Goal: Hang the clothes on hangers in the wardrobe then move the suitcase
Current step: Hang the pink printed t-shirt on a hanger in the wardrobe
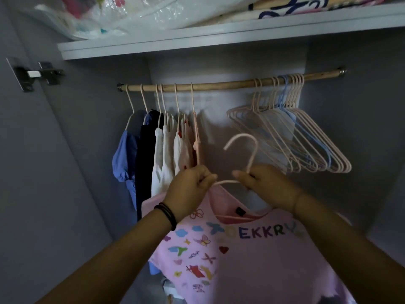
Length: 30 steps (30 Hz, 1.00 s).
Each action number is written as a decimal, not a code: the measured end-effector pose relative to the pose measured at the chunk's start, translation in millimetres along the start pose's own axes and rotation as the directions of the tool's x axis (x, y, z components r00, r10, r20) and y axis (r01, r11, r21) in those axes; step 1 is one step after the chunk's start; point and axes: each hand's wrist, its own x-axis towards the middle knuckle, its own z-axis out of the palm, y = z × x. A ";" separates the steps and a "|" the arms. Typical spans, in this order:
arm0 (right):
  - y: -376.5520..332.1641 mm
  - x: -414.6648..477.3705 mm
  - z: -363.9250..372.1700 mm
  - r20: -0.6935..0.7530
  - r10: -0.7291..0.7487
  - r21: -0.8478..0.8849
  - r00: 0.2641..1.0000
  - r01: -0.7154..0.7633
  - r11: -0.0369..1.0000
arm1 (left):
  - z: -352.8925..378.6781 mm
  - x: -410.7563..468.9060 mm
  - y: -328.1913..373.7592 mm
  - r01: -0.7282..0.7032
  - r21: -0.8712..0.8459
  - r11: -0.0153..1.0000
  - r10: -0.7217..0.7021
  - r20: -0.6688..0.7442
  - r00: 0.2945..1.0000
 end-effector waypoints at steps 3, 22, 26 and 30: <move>-12.3 12.6 -5.5 0.027 -0.031 0.028 0.999 0.030 0.999 | 0.6 -0.6 -1.9 0.032 -0.104 0.994 -0.034 -0.015 0.999; 96.6 -27.8 -42.3 0.004 -0.070 0.042 0.998 0.069 0.997 | -52.1 -37.4 -55.0 0.103 -0.215 0.971 -0.148 -0.205 0.967; 87.1 -28.6 -30.6 0.004 -0.067 0.039 0.998 0.067 0.997 | -51.9 -34.8 -51.5 0.104 -0.213 0.971 -0.143 -0.176 0.974; 78.1 -29.7 -27.1 -0.012 -0.114 0.063 0.993 0.114 0.991 | -50.9 -34.7 -47.3 0.084 -0.223 0.971 -0.118 -0.145 0.982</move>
